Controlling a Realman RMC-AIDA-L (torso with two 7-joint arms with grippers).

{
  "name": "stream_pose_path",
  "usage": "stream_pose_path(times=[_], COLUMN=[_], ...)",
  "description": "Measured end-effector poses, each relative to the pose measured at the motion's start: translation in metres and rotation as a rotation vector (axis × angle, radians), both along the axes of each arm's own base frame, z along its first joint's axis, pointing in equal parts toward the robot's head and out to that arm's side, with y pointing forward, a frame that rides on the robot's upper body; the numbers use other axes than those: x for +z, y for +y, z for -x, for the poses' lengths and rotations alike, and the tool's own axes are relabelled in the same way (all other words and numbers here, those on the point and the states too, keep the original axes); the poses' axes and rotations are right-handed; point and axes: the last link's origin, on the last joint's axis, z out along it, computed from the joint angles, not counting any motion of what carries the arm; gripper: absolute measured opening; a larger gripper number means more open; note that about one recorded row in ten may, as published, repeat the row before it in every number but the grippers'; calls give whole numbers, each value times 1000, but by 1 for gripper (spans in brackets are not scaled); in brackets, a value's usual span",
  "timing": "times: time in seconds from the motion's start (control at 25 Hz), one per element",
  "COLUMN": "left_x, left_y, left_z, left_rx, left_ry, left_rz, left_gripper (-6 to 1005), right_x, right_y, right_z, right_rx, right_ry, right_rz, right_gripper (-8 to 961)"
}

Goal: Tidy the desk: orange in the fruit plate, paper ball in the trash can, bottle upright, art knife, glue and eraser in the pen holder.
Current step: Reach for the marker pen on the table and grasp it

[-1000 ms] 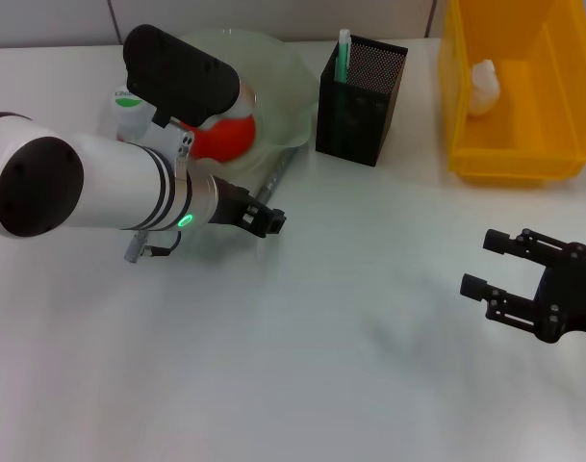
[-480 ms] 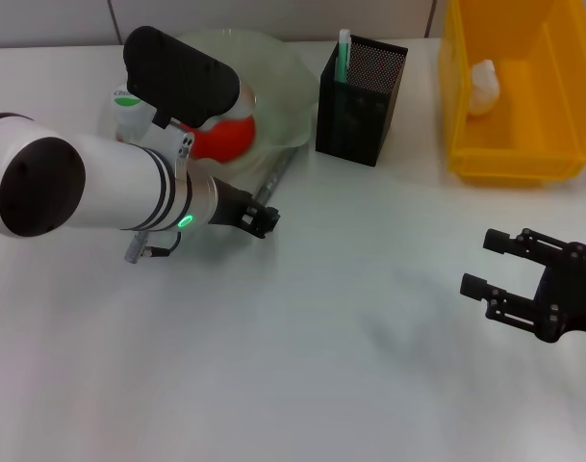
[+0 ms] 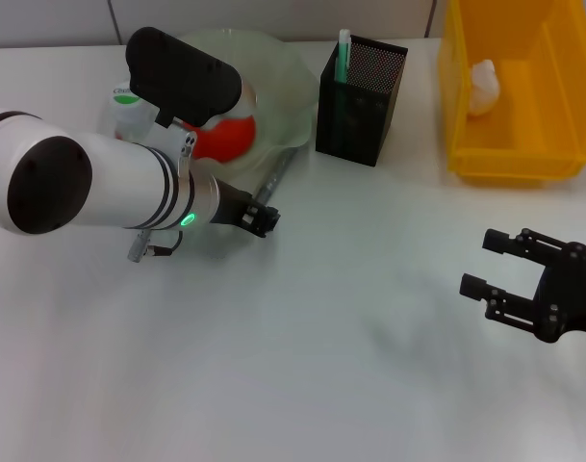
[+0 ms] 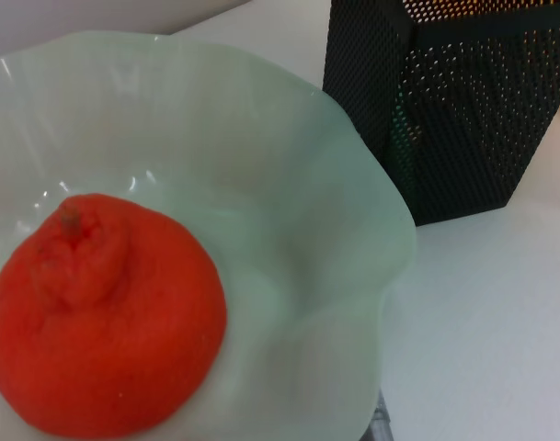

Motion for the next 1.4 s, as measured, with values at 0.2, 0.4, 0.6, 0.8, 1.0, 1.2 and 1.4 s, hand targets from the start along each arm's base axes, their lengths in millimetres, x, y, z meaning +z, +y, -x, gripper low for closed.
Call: stream_pose_path(times=[0.2,0.4,0.6,0.8,1.0,1.2,1.4], left_x=[0,-1,-2,-3,-3,-3,-3], left_y=[0,0,1,2,3,4,5], left_z=[0,0,0,-1,-2,-2,-2], left_rx=[-3,-5,-7,-8,-9,-4,-5], left_ry=[-1,0,3,6,5,8,10], left_rz=[-2,-1,-1,1,1,-3,-4], left_gripper=[354,344,333,322,307,293,278], right_x=[0,0,0,0,0,0,0], right_y=[0,0,0,-1,-1,-1,0], right_z=[0,0,0,0,0,0,0], right_rx=[0,-1,-1,-2,-2,-2,-2], right_ry=[0,0,0,1,1,1,2], right_rz=[0,0,0,1,1,1,0], right_gripper=[693,693,693,693,693,693,693])
